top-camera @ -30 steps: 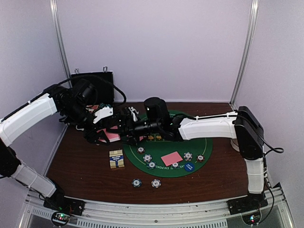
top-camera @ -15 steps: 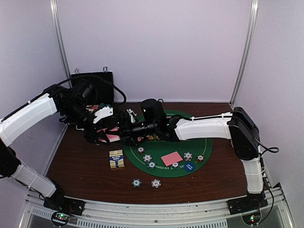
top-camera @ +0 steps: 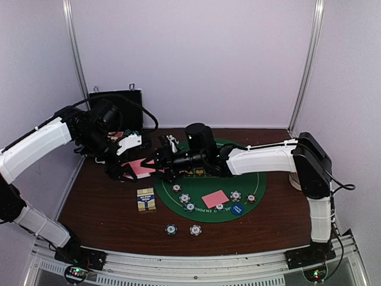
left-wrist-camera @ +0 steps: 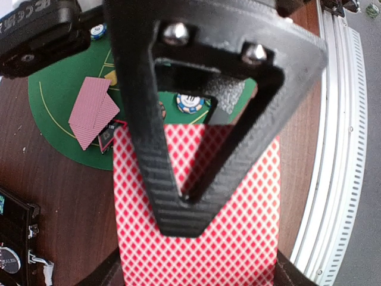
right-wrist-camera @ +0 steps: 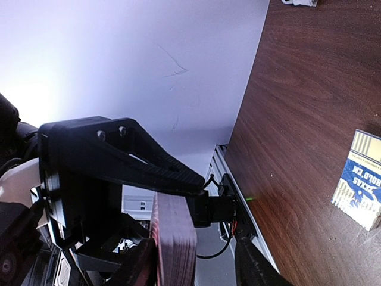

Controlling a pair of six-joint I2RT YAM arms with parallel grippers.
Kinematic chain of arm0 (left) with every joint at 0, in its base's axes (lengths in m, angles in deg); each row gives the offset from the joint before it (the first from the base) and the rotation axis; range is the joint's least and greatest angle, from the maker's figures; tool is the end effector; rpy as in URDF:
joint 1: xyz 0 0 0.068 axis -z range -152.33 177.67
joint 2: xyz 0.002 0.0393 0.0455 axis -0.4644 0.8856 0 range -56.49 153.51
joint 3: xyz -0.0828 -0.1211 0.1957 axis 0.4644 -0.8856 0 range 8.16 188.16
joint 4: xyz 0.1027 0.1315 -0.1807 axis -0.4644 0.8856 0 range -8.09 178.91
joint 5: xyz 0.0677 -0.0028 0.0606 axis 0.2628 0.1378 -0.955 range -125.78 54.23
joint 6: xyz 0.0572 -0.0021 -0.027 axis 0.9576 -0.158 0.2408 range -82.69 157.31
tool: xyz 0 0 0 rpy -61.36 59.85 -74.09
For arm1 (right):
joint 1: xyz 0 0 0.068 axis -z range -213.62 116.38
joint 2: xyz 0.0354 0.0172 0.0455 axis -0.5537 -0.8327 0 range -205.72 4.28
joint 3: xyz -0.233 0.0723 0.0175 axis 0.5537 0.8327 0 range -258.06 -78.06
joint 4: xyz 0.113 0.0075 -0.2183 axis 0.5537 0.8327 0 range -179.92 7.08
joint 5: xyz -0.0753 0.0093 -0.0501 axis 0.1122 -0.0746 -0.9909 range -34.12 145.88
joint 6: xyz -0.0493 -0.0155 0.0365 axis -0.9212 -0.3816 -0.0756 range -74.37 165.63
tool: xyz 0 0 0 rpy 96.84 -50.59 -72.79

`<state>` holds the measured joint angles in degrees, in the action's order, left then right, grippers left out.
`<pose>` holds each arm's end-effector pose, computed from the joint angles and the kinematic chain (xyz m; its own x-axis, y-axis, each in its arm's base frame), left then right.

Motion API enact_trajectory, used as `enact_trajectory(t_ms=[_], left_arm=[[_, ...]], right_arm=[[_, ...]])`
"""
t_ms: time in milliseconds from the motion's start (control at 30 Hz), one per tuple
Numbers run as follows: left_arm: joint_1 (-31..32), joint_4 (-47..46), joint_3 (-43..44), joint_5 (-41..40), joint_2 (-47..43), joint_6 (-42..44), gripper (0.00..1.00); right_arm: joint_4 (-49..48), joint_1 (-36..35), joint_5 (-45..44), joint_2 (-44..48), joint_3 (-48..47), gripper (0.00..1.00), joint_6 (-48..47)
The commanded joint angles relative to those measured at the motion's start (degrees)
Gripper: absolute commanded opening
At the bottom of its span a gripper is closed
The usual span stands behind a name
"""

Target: Distribute texas hold em gaming equipment

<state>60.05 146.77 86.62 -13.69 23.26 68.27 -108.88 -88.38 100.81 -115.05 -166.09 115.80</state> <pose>0.2064 -0.1526 0.2904 -0.3410 0.7807 -0.5237 0.9330 0.3493 -0.0868 0.2415 0.4012 0.2276 -0.9602 -0.2050 -0.1895 -0.2153 0.1116 0.9702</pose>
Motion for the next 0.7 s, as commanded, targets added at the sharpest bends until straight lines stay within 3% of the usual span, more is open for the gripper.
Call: enact_trajectory(t_ms=[0,233,600,667], left_arm=[[-0.1,-1.4,1.3,2.0,-1.7,0.7,0.0],[-0.1,-1.5,1.2,1.9,-1.6,0.7,0.0],[-0.1,-1.5,0.5,1.2,-1.8,0.8,0.0],[-0.1,-1.5,0.4,1.1,-1.8,0.8,0.0]], right_arm=[[3.2,1.2,-0.7,2.8,3.0,0.43,-1.5],[2.1,1.3,0.3,5.7,4.0,0.31,-0.4],[-0.4,1.6,1.0,10.0,6.2,0.0,3.0],[0.3,1.9,1.1,10.9,6.9,0.0,2.6]])
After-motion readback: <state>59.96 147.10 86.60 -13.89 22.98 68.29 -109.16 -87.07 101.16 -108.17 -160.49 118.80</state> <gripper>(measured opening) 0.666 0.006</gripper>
